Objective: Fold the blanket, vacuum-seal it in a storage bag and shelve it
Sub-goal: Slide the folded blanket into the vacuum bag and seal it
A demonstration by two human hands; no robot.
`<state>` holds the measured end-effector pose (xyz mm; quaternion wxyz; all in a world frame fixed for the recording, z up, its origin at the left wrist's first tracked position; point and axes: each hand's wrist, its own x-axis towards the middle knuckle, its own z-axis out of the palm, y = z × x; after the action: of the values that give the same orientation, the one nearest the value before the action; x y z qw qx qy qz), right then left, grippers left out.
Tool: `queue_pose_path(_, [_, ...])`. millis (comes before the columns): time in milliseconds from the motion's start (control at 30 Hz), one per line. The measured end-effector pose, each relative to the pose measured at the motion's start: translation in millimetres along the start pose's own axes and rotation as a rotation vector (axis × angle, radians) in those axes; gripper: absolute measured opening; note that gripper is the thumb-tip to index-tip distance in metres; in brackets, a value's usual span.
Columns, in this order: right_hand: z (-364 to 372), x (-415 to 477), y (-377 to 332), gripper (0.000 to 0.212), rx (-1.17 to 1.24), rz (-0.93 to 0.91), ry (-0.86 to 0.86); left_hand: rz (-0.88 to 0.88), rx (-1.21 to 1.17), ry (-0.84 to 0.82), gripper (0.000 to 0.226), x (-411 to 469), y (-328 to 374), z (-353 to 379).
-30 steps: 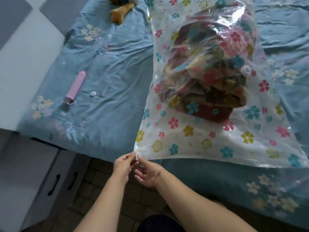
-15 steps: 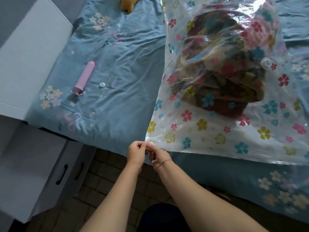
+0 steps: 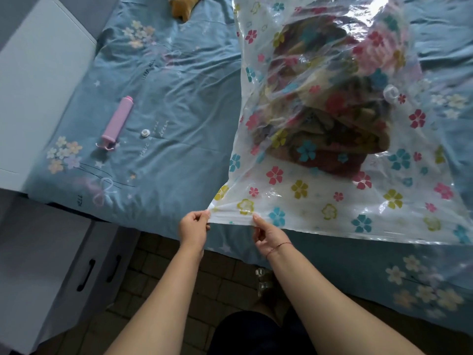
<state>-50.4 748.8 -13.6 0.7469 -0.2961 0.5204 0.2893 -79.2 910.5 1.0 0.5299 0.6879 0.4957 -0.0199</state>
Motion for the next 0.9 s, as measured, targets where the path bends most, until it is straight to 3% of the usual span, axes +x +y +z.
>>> queue_pose_path(100, [-3.5, -2.9, 2.8, 0.013, -0.033, 0.018, 0.033, -0.236, -0.199, 0.12, 0.03, -22.7, -16.4, 21.9])
queue_pose_path(200, [-3.9, -0.6, 4.4, 0.013, -0.092, 0.033, 0.001, -0.378, -0.345, -0.054, 0.033, -41.9, -18.5, 53.6])
queue_pose_path(300, [2.3, 2.9, 2.7, 0.014, -0.149, -0.032, 0.008, -0.359, -0.297, -0.124, 0.041, -50.4, -5.7, 76.8])
queue_pose_path(500, [4.8, 5.5, 7.4, 0.018, -0.121, -0.056, 0.066, -0.322, -0.205, -0.009, 0.038, -53.1, -2.6, 82.9])
queue_pose_path(733, [0.5, 4.1, 2.0, 0.023, -0.142, -0.072, 0.06, -0.349, -0.204, 0.013, 0.038, -51.5, 2.7, 82.8])
queue_pose_path(900, [0.6, 2.1, -1.6, 0.02, -0.133, -0.097, 0.092, -0.379, -0.284, -0.002, 0.022, -54.0, 10.3, 84.4])
